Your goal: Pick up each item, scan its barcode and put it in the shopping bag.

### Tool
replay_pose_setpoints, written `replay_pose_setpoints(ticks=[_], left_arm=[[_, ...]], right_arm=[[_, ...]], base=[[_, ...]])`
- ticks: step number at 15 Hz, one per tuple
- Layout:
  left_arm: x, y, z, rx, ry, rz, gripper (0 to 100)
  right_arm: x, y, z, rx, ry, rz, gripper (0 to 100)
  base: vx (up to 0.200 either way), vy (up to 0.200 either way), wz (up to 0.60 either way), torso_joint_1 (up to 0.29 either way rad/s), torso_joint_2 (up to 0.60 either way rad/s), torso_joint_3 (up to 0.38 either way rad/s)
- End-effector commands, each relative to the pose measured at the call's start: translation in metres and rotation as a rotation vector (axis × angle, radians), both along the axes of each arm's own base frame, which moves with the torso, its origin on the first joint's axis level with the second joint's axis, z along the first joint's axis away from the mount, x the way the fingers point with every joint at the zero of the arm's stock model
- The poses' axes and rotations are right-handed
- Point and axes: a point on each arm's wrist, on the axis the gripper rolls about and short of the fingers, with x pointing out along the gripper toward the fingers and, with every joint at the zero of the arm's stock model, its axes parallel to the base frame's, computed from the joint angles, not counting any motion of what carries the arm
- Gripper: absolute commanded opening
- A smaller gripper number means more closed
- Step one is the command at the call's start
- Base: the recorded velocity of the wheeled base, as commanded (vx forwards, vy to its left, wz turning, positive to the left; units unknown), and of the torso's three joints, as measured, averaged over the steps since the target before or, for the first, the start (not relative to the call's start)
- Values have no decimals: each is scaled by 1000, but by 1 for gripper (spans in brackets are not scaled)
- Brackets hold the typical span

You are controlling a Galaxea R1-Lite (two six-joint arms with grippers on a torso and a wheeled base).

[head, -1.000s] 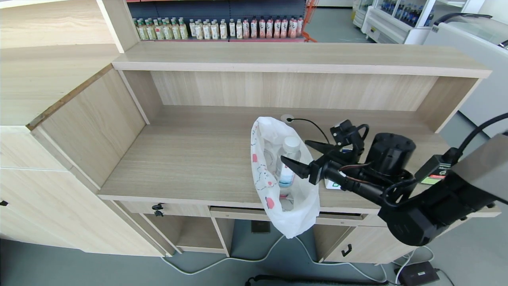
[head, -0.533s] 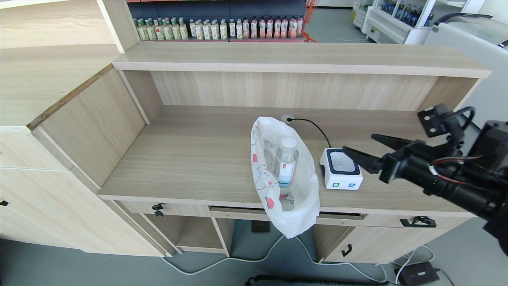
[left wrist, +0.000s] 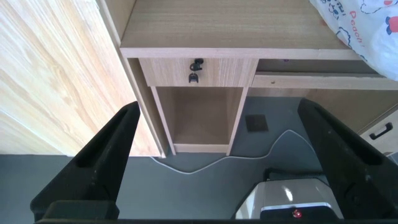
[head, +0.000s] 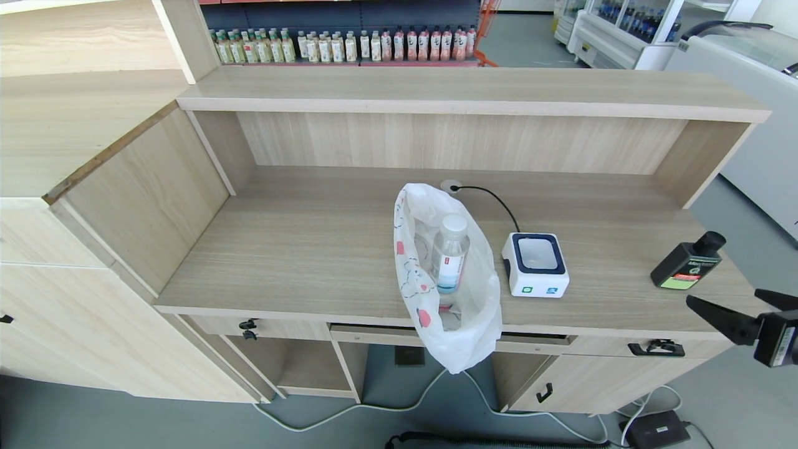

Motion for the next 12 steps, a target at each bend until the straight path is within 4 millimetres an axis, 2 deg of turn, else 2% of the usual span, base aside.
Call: replay_pose_setpoints(ticks=[1,2,8,12], left_arm=[[0,0,0,-2,2,0,100],[0,0,0,-2,2,0,100],[0,0,0,5,1,1,100],[0,0,0,3,1,1,100]], right_arm=[[-17,2,0,-9,-33,-13,100],[-17,2,0,-9,-34,-13,100],[-17,-10,5,-14,-50,-99,100],[-11,-11,14,-1,-77,-71,100]], base=[[0,0,0,0,0,0],[0,0,0,0,0,0],[0,-200,0,2,2,1],[0,-200,0,-1,-1,5]])
